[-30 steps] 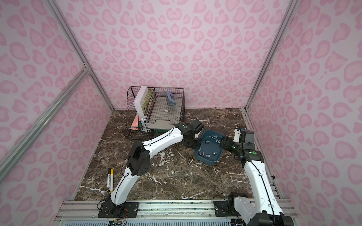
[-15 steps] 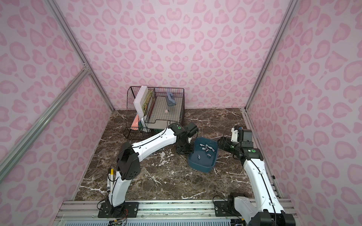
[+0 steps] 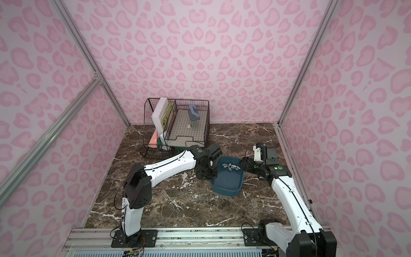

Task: Take out the socket from the storage box
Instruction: Place the storage box at the center of the board, then pick up the socket head from the storage box.

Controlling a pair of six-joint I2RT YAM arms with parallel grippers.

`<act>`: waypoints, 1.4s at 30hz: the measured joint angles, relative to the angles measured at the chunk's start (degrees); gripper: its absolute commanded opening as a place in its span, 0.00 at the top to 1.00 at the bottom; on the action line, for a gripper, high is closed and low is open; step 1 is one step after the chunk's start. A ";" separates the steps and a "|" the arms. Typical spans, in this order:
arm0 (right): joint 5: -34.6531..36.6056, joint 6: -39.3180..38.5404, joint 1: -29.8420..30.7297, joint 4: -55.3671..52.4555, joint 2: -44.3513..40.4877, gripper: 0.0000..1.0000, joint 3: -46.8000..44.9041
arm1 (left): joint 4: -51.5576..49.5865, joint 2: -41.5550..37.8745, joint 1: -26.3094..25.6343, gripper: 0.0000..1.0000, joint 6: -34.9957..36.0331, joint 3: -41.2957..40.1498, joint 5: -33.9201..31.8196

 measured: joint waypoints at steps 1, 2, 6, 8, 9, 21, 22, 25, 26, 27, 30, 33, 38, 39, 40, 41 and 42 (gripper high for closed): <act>0.31 0.00 0.85 0.11 0.42 0.17 0.02 | 1.53 -0.79 -0.28 1.00 -0.22 -1.75 -1.25; 0.92 -0.02 1.86 0.28 0.92 0.17 0.07 | 3.13 -1.49 -0.61 1.00 -0.37 -3.39 -2.67; 1.46 -0.04 4.70 2.01 2.51 0.21 0.24 | 8.11 -3.02 -1.51 1.00 -0.87 -8.02 -5.90; 1.51 -0.04 5.97 3.17 3.61 0.23 0.24 | 10.45 -3.28 -1.95 0.97 -1.29 -9.77 -7.28; 1.64 -0.04 6.49 3.74 4.22 0.24 0.24 | 11.37 -3.28 -2.14 0.94 -1.44 -10.25 -7.96; 4.94 -4.31 9.51 10.54 17.38 0.40 2.71 | 16.70 -7.72 -2.78 0.61 -0.15 -15.69 -8.41; 5.38 -5.16 10.01 10.80 18.64 0.41 3.43 | 16.63 -8.76 -2.82 0.61 0.17 -16.46 -8.39; 7.08 -7.87 12.24 11.28 22.14 0.47 5.99 | 16.65 -11.89 -2.82 0.60 2.21 -18.08 -8.39; 7.93 -8.90 13.25 11.47 23.50 0.51 7.08 | 16.76 -13.16 -2.82 0.60 3.06 -18.73 -8.50; 8.07 -9.60 13.92 11.67 24.48 0.54 7.85 | 16.94 -14.27 -2.82 0.60 3.48 -19.34 -8.68; 9.44 -11.56 15.89 11.82 28.15 0.59 10.25 | 17.73 -17.94 -2.82 0.60 5.97 -21.97 -9.68; 10.75 -12.48 16.70 11.85 31.15 0.60 11.78 | 17.99 -20.92 -2.82 0.60 7.48 -24.39 -10.91; 11.85 -12.57 17.55 12.09 34.49 0.60 12.81 | 18.73 -26.25 -2.75 0.60 9.25 -29.07 -13.66; 11.87 -12.55 17.64 12.09 34.86 0.60 12.85 | 18.84 -27.23 -2.75 0.60 9.44 -29.83 -14.32; 11.93 -12.44 17.79 12.07 35.28 0.61 12.85 | 18.91 -28.26 -2.75 0.60 9.88 -30.56 -14.95; 12.09 -12.33 17.86 12.09 35.47 0.61 12.83 | 18.99 -29.27 -2.75 0.60 10.25 -31.15 -15.76; 12.13 -12.13 17.97 12.11 35.58 0.62 12.79 | 19.17 -29.94 -2.75 0.60 10.32 -31.50 -16.31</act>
